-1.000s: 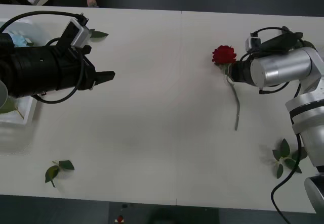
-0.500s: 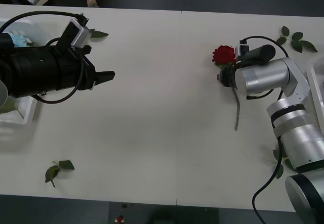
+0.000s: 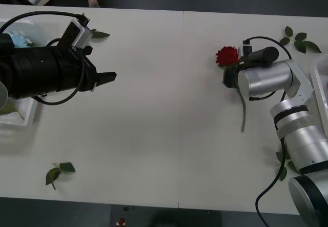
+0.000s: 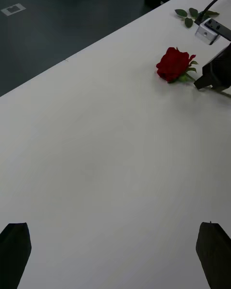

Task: Put the red flowers into the right box and the blue flowers into the left box

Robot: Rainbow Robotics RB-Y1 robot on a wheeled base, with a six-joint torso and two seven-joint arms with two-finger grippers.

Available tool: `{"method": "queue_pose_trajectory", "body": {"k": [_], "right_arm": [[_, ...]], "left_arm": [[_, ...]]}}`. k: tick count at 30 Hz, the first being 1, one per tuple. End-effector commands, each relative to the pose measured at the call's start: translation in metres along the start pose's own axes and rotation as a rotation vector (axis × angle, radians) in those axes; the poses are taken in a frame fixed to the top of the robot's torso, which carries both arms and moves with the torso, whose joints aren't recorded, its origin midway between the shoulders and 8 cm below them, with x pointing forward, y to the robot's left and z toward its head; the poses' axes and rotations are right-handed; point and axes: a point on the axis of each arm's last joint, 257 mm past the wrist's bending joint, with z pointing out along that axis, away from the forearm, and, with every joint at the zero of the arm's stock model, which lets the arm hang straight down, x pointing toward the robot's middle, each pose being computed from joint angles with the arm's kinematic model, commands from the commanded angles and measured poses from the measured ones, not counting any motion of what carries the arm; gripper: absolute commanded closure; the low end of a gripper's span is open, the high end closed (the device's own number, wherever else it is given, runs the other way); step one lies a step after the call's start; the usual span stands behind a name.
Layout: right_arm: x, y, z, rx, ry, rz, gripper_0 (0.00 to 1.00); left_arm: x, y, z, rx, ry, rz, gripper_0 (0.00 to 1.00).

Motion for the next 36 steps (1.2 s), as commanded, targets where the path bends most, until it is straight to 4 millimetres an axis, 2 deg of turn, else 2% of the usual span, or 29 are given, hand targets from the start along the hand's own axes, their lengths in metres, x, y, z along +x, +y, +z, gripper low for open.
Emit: {"method": "queue_pose_trajectory", "body": {"k": [1, 3, 6, 13, 18, 23, 29, 32, 36], "right_arm": [[-0.021, 0.011, -0.004, -0.014, -0.040, 0.003, 0.78], [-0.019, 0.010, -0.003, -0.014, -0.036, 0.005, 0.91], [-0.020, 0.011, -0.003, -0.015, -0.038, 0.010, 0.99], [-0.019, 0.012, -0.003, -0.019, -0.035, 0.015, 1.00], [-0.034, 0.009, -0.015, -0.019, -0.049, 0.016, 1.00], [-0.055, 0.011, -0.056, -0.038, -0.013, 0.031, 1.00], [-0.079, -0.001, -0.107, -0.050, -0.005, 0.059, 1.00], [-0.089, -0.024, -0.136, -0.026, -0.025, 0.091, 1.00], [-0.089, -0.071, -0.173, 0.016, -0.047, 0.159, 1.00]], "left_arm": [[-0.013, -0.003, -0.001, 0.005, -0.025, 0.031, 0.00], [-0.013, -0.003, -0.001, 0.005, -0.025, 0.031, 0.00], [-0.013, -0.003, -0.001, 0.005, -0.025, 0.031, 0.00], [-0.013, -0.003, -0.001, 0.005, -0.025, 0.031, 0.00], [-0.013, -0.003, -0.001, 0.005, -0.025, 0.031, 0.00], [-0.013, -0.003, -0.001, 0.005, -0.025, 0.031, 0.00], [-0.013, -0.003, -0.001, 0.005, -0.025, 0.031, 0.00], [-0.013, -0.003, -0.001, 0.005, -0.025, 0.031, 0.00], [-0.013, -0.003, -0.001, 0.005, -0.025, 0.031, 0.00]]}}
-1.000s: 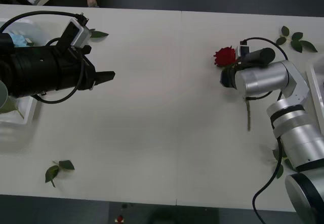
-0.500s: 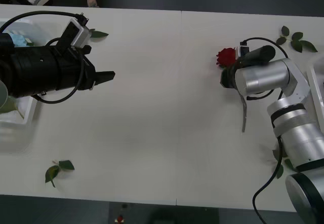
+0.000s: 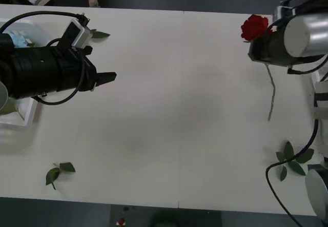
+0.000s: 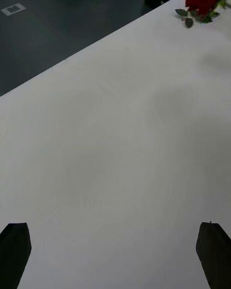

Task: Put the red flowers into the right box and the blue flowers into the left box

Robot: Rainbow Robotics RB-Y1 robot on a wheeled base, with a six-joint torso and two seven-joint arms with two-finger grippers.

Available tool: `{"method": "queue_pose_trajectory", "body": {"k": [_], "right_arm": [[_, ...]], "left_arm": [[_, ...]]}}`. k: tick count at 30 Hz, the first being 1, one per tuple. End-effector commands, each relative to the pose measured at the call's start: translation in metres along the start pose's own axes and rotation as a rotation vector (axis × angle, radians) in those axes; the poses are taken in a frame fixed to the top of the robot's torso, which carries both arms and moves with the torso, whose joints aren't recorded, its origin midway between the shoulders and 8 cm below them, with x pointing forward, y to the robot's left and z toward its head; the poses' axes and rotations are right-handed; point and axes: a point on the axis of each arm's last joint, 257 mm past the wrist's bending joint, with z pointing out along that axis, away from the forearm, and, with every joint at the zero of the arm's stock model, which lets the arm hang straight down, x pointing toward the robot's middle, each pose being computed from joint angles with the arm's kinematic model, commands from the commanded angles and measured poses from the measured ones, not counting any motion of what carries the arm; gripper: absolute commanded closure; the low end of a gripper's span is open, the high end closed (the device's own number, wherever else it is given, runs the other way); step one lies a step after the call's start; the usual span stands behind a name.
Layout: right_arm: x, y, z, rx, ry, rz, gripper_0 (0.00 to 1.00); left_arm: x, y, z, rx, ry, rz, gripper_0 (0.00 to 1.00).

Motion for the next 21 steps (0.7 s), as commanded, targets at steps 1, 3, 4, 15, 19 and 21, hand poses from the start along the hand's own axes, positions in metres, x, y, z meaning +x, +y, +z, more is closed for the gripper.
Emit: {"method": "queue_pose_trajectory", "body": {"k": [1, 3, 4, 15, 19, 21], "right_arm": [[-0.023, -0.056, -0.049, 0.058, -0.090, 0.035, 1.00], [-0.022, -0.089, -0.064, 0.091, -0.101, 0.026, 1.00], [-0.021, -0.099, -0.068, 0.093, -0.103, 0.027, 1.00], [0.019, -0.251, -0.111, 0.271, -0.072, 0.062, 1.00], [0.034, -0.284, -0.114, 0.310, -0.050, 0.117, 1.00], [0.038, -0.302, -0.112, 0.332, -0.049, 0.138, 1.00]], "left_arm": [[-0.013, -0.003, -0.001, 0.005, -0.026, 0.031, 0.00], [-0.013, -0.003, -0.001, 0.005, -0.026, 0.031, 0.00], [-0.013, -0.003, -0.001, 0.005, -0.026, 0.031, 0.00], [-0.013, -0.003, -0.001, 0.005, -0.026, 0.031, 0.00], [-0.013, -0.003, -0.001, 0.005, -0.026, 0.031, 0.00], [-0.013, -0.003, -0.001, 0.005, -0.026, 0.031, 0.00]]}}
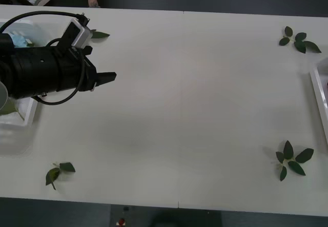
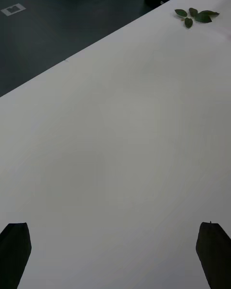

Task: Put the red flowers into the right box and the blue flowers into the left box

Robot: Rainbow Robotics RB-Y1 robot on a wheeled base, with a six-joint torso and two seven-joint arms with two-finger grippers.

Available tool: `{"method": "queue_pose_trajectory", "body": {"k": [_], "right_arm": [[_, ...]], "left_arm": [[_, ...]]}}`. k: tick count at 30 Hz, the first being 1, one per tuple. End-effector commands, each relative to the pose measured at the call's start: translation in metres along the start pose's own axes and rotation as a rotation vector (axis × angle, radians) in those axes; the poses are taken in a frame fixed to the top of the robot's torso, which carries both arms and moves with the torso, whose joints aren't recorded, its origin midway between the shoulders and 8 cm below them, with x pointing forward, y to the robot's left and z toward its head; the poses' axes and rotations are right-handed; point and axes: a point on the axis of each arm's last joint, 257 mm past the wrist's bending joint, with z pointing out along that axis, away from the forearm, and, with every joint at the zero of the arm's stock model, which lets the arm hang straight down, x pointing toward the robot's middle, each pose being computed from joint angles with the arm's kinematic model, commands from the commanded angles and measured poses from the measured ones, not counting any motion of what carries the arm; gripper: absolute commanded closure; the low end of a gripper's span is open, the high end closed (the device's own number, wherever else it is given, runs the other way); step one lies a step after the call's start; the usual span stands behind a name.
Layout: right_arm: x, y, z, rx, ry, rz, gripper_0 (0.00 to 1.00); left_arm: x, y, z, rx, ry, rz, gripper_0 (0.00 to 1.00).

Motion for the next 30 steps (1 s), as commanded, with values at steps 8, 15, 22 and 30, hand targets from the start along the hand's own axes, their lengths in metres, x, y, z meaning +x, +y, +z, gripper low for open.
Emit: {"method": "queue_pose_trajectory", "body": {"k": [8, 15, 22, 30], "right_arm": [[-0.022, -0.084, 0.053, 0.122, -0.080, 0.017, 1.00], [-0.013, -0.107, 0.095, 0.164, -0.098, 0.007, 1.00], [-0.014, -0.085, 0.103, 0.137, -0.107, -0.034, 0.00], [-0.033, -0.029, 0.075, 0.019, -0.112, -0.109, 0.00]], "left_arm": [[-0.013, -0.003, -0.001, 0.005, -0.026, 0.031, 0.00], [-0.013, -0.003, -0.001, 0.005, -0.026, 0.031, 0.00], [-0.013, -0.003, -0.001, 0.005, -0.026, 0.031, 0.00], [-0.013, -0.003, -0.001, 0.005, -0.026, 0.031, 0.00]]}}
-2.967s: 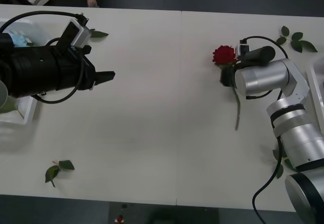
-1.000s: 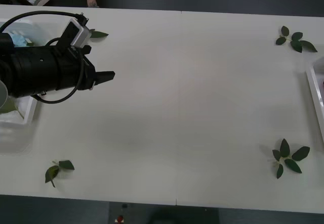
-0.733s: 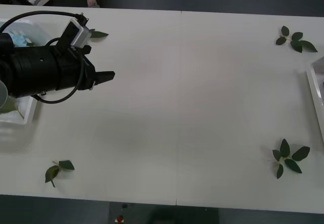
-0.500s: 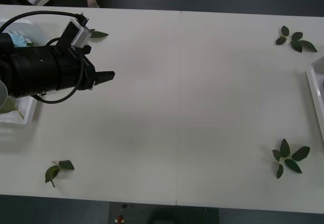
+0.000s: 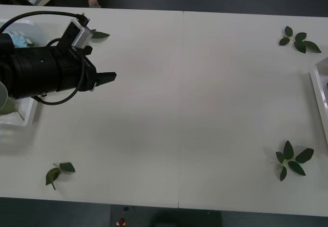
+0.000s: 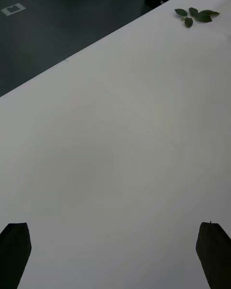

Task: Put the red flowers into the right box and the blue flowers into the left box

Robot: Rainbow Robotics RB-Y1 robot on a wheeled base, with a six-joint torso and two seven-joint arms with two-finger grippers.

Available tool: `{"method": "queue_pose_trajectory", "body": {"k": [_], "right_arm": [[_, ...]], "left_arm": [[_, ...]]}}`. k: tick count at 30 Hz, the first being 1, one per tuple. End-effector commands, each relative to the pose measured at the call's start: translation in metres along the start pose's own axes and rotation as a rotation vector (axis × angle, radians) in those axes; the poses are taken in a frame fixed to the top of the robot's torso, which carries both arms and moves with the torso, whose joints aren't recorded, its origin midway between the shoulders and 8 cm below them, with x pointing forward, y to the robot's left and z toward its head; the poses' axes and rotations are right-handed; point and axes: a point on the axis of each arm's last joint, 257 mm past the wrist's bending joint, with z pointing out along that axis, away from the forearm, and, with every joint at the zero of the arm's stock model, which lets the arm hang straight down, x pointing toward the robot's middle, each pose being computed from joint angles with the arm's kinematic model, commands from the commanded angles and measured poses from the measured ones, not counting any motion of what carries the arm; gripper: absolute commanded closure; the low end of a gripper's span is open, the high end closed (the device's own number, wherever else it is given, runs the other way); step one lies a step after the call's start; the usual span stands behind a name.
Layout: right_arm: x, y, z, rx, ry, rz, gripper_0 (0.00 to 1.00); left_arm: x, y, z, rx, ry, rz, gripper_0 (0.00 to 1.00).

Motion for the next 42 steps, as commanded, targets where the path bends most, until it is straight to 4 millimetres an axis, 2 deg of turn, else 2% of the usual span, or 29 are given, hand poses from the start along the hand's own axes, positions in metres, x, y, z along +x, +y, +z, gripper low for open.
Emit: {"method": "queue_pose_trajectory", "body": {"k": [1, 4, 8, 12, 14, 17, 21, 23, 36, 42], "right_arm": [[-0.052, 0.026, -0.045, -0.066, -0.088, -0.093, 0.00], [-0.064, 0.057, -0.072, -0.135, -0.108, -0.200, 0.00], [-0.071, 0.098, -0.101, -0.235, -0.130, -0.340, 0.00], [-0.066, 0.143, -0.127, -0.363, -0.147, -0.503, 0.00], [-0.065, 0.157, -0.137, -0.408, -0.162, -0.568, 0.00], [-0.061, 0.194, -0.159, -0.549, -0.205, -0.677, 0.00], [-0.060, 0.226, -0.182, -0.671, -0.267, -0.790, 0.00], [-0.058, 0.240, -0.191, -0.724, -0.297, -0.835, 0.00], [-0.055, 0.298, -0.229, -0.960, -0.517, -1.131, 0.00], [-0.044, 0.328, -0.240, -1.095, -0.540, -1.116, 0.00]], "left_arm": [[-0.013, -0.003, -0.001, 0.005, -0.026, 0.031, 0.00], [-0.013, -0.003, -0.001, 0.005, -0.026, 0.031, 0.00], [-0.013, -0.003, -0.001, 0.005, -0.026, 0.031, 0.00], [-0.013, -0.003, -0.001, 0.005, -0.026, 0.031, 0.00], [-0.013, -0.003, -0.001, 0.005, -0.026, 0.031, 0.00], [-0.013, -0.003, -0.001, 0.005, -0.026, 0.031, 0.00], [-0.013, -0.003, -0.001, 0.005, -0.026, 0.031, 0.00], [-0.013, -0.003, -0.001, 0.005, -0.026, 0.031, 0.00], [-0.013, -0.003, -0.001, 0.005, -0.026, 0.031, 0.00], [-0.013, -0.003, -0.001, 0.005, -0.026, 0.031, 0.00]]}}
